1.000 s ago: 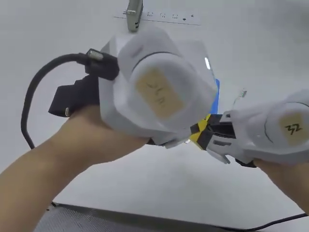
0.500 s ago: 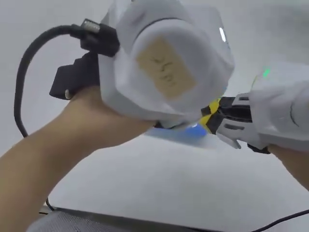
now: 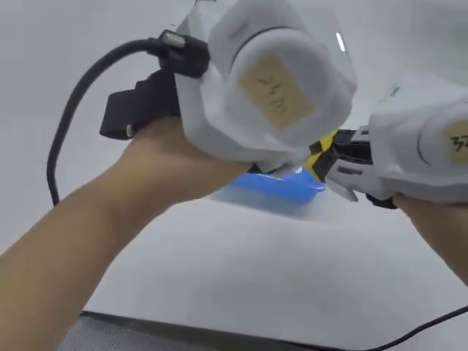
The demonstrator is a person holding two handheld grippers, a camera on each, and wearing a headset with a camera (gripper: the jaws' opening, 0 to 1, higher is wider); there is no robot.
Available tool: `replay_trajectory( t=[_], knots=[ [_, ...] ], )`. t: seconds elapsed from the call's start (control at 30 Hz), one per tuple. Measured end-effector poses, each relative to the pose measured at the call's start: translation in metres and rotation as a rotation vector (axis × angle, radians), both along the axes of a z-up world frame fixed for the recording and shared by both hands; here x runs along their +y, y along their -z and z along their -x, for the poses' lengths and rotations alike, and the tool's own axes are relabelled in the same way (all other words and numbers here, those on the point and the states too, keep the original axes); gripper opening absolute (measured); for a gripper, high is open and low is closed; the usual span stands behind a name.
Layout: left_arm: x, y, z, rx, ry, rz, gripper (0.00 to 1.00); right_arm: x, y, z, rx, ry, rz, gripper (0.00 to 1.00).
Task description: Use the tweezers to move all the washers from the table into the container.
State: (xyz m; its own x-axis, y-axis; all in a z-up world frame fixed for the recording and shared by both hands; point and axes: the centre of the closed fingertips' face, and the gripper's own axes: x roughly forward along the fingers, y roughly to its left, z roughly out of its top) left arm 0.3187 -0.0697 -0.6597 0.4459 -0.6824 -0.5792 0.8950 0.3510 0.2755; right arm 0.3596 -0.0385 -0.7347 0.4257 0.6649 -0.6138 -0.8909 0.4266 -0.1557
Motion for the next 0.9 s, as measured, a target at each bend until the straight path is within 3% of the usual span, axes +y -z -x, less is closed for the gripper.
replay_trajectory(
  t=[0.17, 0.2, 0.23, 0.5, 0.8, 0.9],
  knots=[
    [0.003, 0.004, 0.003, 0.031, -0.022, -0.001, 0.0, 0.001, 0.017, -0.005, 0.018, 0.007, 0.013, 0.04],
    [-0.002, 0.028, -0.019, 0.038, -0.024, -0.004, 0.0, 0.001, 0.019, -0.006, 0.021, 0.009, 0.015, 0.04],
    [-0.004, 0.036, -0.027, 0.041, -0.026, -0.005, 0.0, 0.002, 0.022, -0.007, 0.023, 0.009, 0.018, 0.04],
    [-0.001, 0.047, -0.035, 0.058, -0.031, -0.009, 0.0, 0.003, 0.033, -0.011, 0.041, 0.022, 0.025, 0.04],
    [0.0, 0.059, -0.038, 0.075, -0.029, -0.022, 0.0, 0.001, 0.044, -0.01, 0.045, 0.02, 0.066, 0.04],
    [0.001, 0.059, -0.038, 0.076, -0.033, -0.015, 0.0, 0.0, 0.043, -0.01, 0.048, 0.027, 0.055, 0.04]
  ],
)
